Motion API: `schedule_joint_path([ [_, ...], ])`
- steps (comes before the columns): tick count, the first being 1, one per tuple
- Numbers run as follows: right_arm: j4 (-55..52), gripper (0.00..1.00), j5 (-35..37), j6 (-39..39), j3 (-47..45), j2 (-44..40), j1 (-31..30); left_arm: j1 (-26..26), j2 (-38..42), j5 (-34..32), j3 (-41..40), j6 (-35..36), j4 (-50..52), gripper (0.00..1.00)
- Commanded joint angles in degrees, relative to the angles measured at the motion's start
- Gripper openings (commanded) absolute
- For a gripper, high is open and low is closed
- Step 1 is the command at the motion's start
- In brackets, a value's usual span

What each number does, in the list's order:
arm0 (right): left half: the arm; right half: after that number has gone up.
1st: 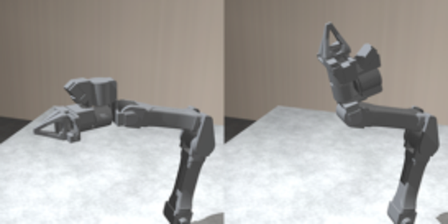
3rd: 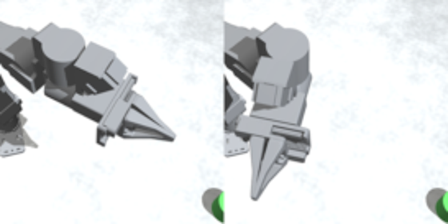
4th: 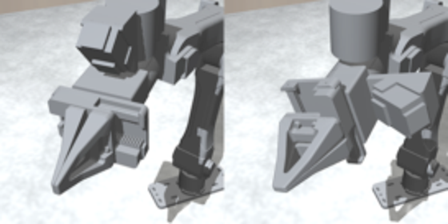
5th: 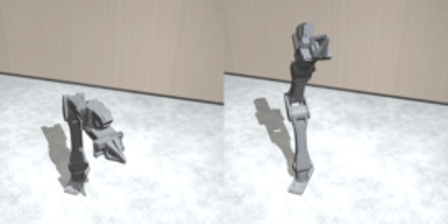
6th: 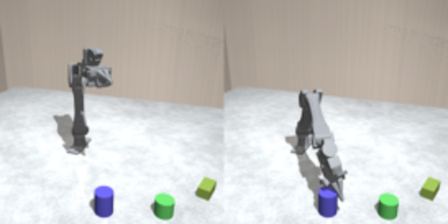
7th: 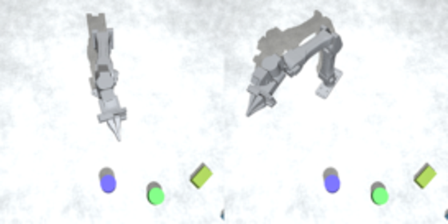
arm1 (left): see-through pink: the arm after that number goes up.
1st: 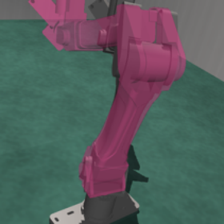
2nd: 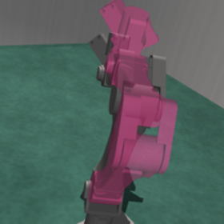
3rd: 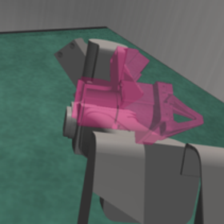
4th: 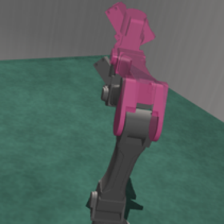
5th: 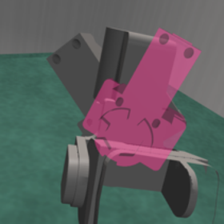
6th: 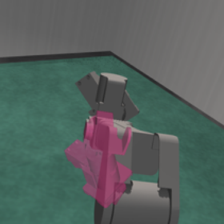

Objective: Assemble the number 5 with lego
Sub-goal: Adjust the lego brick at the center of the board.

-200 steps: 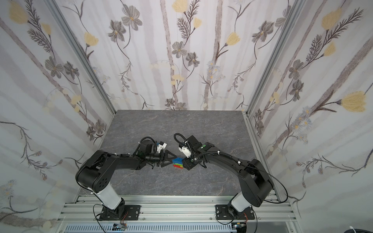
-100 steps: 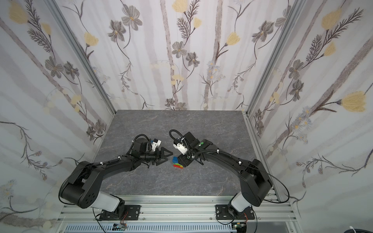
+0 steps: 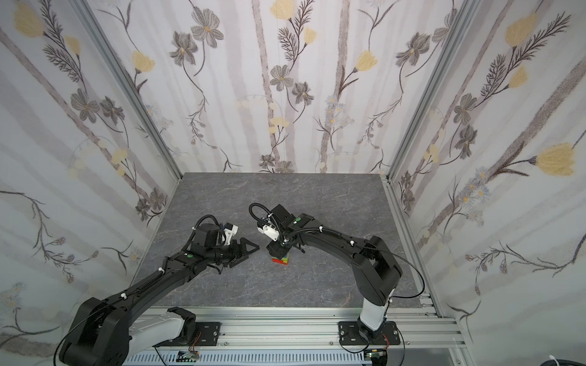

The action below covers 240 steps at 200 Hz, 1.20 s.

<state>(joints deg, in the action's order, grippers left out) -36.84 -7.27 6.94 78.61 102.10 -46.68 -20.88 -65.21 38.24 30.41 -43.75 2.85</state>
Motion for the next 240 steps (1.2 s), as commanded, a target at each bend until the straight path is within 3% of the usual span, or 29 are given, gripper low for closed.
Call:
schedule_joint_path([
  [1,-2.6,0.60,0.8,1.8,1.5,1.6,-0.6,0.2,1.3,-1.4,-0.6,-0.3,1.1,0.84],
  [76,-4.4,0.57,2.6,3.3,2.8,4.8,-1.4,0.8,2.8,-1.5,-1.5,-0.6,1.2,0.84],
  [120,-4.9,0.48,3.0,3.7,3.7,5.9,-1.4,0.9,3.4,-1.5,-2.0,-0.7,1.3,0.84],
  [176,-5.8,0.27,1.6,4.0,4.0,5.7,-1.3,1.2,4.1,-1.9,-2.8,-0.7,1.4,0.84],
  [240,-6.1,0.25,-4.7,2.0,4.4,3.7,-0.1,1.5,4.3,-1.9,-2.9,-0.6,1.3,0.83],
])
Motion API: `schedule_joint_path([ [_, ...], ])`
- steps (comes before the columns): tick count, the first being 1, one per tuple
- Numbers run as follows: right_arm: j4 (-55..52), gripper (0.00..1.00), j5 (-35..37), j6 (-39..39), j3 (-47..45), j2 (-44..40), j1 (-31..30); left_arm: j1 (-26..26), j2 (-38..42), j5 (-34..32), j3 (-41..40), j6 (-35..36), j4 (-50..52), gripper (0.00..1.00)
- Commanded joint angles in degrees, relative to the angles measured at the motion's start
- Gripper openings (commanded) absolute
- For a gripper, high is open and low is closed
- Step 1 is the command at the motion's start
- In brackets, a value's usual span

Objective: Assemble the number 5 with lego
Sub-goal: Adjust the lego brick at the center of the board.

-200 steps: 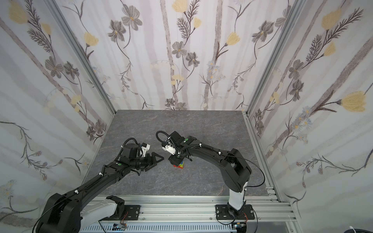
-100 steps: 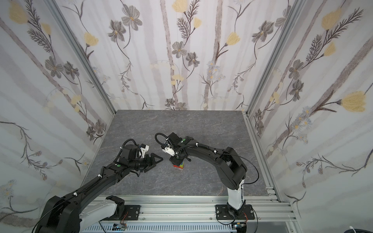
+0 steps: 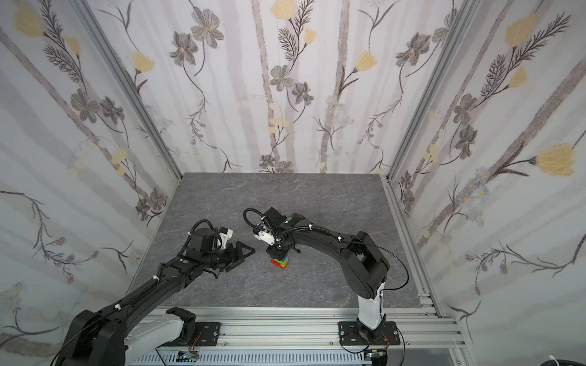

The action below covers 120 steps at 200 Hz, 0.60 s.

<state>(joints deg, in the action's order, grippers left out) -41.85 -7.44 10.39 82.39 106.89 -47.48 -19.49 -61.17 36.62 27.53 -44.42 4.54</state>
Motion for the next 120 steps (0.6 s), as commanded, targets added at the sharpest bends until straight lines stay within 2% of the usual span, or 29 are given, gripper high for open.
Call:
schedule_joint_path([
  [1,-1.1,0.25,-4.7,-1.5,0.6,-1.1,0.8,0.1,0.3,-0.3,0.0,0.0,-0.3,0.83],
  [75,-1.0,0.25,-18.3,-3.4,0.5,1.1,4.6,0.3,0.5,-0.4,0.0,0.0,-0.1,0.83],
  [120,-0.7,0.26,-21.8,-3.3,0.3,3.8,5.5,0.3,0.4,-0.7,0.0,0.1,0.0,0.83],
])
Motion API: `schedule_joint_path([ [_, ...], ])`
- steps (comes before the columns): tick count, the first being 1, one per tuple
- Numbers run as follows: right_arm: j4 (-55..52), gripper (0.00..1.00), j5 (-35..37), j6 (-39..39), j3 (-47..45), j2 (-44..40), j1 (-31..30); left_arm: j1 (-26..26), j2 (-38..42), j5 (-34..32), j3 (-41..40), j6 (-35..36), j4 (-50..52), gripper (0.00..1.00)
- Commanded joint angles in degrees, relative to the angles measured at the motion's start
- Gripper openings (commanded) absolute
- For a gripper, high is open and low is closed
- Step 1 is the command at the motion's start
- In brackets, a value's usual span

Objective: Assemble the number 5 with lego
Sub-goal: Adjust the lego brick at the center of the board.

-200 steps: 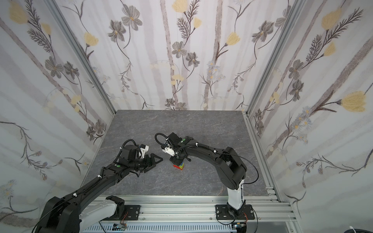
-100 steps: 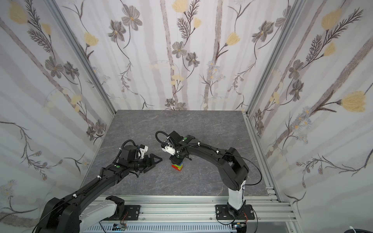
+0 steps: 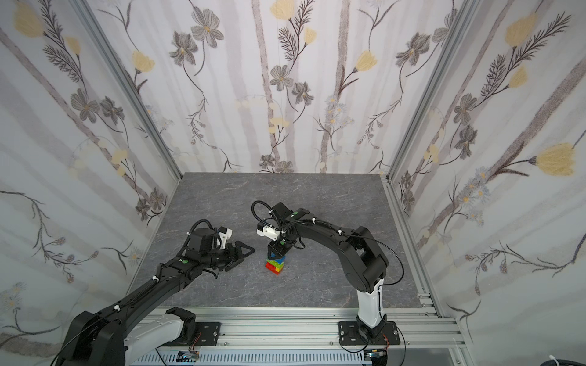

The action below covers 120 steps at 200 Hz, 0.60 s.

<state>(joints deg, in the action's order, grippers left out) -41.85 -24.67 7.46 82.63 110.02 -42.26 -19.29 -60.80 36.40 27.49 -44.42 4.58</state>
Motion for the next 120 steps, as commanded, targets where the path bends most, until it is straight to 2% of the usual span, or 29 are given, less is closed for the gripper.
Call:
schedule_joint_path([
  [1,-0.6,0.26,-4.7,-0.3,0.1,0.7,0.4,0.1,0.1,-0.5,0.1,0.1,0.0,0.83],
  [30,-0.5,0.28,-5.4,-0.2,0.1,1.1,1.3,0.1,-0.6,-0.4,0.2,0.2,-0.2,0.83],
  [87,-0.6,0.43,-6.3,0.2,0.4,1.8,3.2,0.2,-1.6,-0.4,1.2,0.6,0.2,0.83],
  [120,-0.7,0.46,-6.8,0.8,0.6,2.5,3.9,0.1,-1.9,-0.3,1.4,0.7,0.5,0.82],
])
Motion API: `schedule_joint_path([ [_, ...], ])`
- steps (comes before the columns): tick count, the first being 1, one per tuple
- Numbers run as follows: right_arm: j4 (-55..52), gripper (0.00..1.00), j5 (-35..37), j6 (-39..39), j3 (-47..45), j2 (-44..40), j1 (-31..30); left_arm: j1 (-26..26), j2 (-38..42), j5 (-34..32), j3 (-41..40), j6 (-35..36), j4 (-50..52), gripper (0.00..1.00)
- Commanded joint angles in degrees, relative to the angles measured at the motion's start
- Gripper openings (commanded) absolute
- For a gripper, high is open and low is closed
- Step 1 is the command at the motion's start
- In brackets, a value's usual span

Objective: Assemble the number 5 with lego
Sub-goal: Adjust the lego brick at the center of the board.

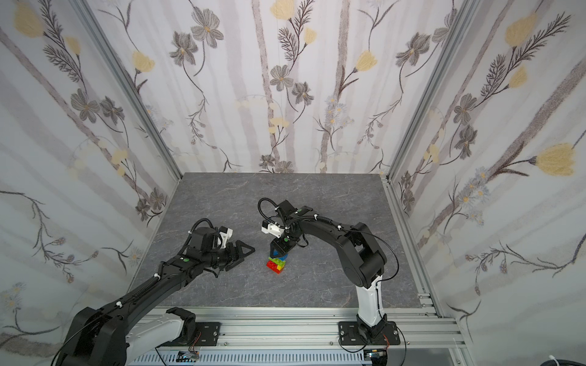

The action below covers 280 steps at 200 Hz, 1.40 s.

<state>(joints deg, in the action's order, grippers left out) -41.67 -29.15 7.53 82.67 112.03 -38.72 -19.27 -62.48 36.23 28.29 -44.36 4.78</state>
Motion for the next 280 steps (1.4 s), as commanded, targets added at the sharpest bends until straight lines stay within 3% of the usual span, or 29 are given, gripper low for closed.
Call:
schedule_joint_path([
  [1,-0.8,0.46,-2.3,0.7,0.5,0.5,0.4,0.1,-0.2,-0.1,0.6,0.7,0.3,0.82],
  [113,-1.0,0.53,0.0,1.3,4.1,3.4,3.7,0.1,0.8,-1.1,1.5,2.8,6.0,0.80],
  [172,-1.0,0.56,5.2,-1.5,2.6,-1.5,4.1,-0.4,-0.7,-3.1,3.2,6.0,11.5,0.75],
  [213,0.6,0.54,8.3,-8.3,-5.6,-9.7,3.7,-3.2,-5.0,-5.3,6.1,7.9,12.1,0.67],
  [256,11.9,0.46,9.9,-20.7,-21.1,-17.8,2.2,-6.4,-12.1,-7.3,9.2,9.0,10.5,0.61],
  [280,15.8,0.42,12.5,-24.3,-25.2,-18.6,-0.3,-7.1,-14.7,-7.5,10.2,9.0,9.8,0.59],
])
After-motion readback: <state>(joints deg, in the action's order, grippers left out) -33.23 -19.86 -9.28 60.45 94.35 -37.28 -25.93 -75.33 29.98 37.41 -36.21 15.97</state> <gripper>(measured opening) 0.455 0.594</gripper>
